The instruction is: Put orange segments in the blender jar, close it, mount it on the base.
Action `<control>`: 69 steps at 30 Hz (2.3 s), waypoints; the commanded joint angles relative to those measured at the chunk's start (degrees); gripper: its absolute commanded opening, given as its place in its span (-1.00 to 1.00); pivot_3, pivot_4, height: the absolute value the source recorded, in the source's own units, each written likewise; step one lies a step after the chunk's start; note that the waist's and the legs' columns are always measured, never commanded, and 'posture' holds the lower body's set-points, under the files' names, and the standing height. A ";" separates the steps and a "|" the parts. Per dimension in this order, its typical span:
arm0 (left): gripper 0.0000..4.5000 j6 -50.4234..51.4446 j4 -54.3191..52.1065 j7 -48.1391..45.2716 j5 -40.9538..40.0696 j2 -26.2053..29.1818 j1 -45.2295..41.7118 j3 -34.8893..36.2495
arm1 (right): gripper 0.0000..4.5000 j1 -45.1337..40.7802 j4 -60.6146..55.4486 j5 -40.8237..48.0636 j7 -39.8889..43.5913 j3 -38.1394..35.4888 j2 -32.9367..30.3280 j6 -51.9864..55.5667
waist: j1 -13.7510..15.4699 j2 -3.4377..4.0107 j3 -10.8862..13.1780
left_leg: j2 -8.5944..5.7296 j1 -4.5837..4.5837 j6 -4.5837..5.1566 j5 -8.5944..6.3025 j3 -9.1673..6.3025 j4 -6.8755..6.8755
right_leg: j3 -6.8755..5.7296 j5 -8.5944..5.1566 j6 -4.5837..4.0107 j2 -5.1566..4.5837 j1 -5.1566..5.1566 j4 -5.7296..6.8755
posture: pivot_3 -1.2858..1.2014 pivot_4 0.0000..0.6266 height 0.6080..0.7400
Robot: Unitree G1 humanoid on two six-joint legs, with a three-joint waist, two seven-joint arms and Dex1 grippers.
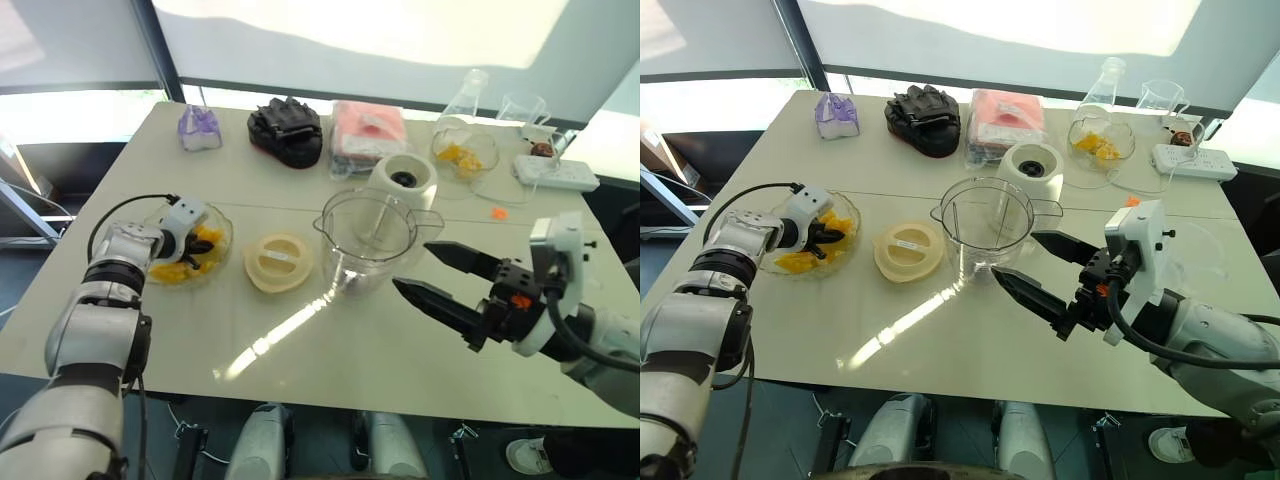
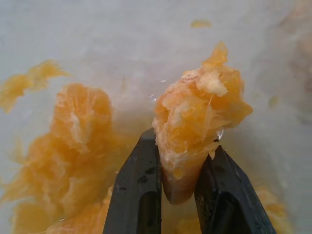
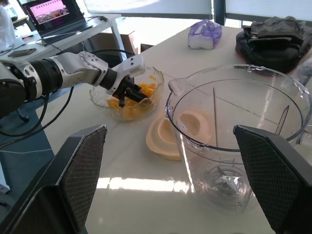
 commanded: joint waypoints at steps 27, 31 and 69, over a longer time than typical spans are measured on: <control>-0.65 8.13 -22.27 -36.25 -17.20 -12.42 -23.36 0.86 | 0.96 12.23 3.42 -14.05 9.47 -5.18 7.04 -1.69 | -0.52 -0.25 0.07 | -0.16 0.02 0.15 -0.07 -0.06 0.16 | 0.06 0.00 0.02 0.19 0.12 -0.02 | 0.03 -0.52 1.00; -0.65 9.03 -22.43 -35.39 -15.39 -17.52 -23.70 -3.17 | 0.96 13.32 1.73 -14.83 6.51 -5.05 10.17 -2.71 | -0.31 -0.25 0.08 | -0.03 0.02 0.15 -0.07 -0.20 0.16 | 0.06 -0.01 -0.01 0.38 0.10 0.04 | 0.03 -0.52 1.00; 0.85 37.82 -76.13 -17.73 -39.16 -7.32 9.70 12.17 | 0.96 13.64 11.31 -51.44 -1.10 4.61 22.56 -13.44 | -1.61 0.22 -0.11 | 0.08 0.17 0.06 -0.02 -0.23 0.12 | 0.23 -0.02 -0.04 0.40 0.08 0.29 | 0.03 -0.52 1.00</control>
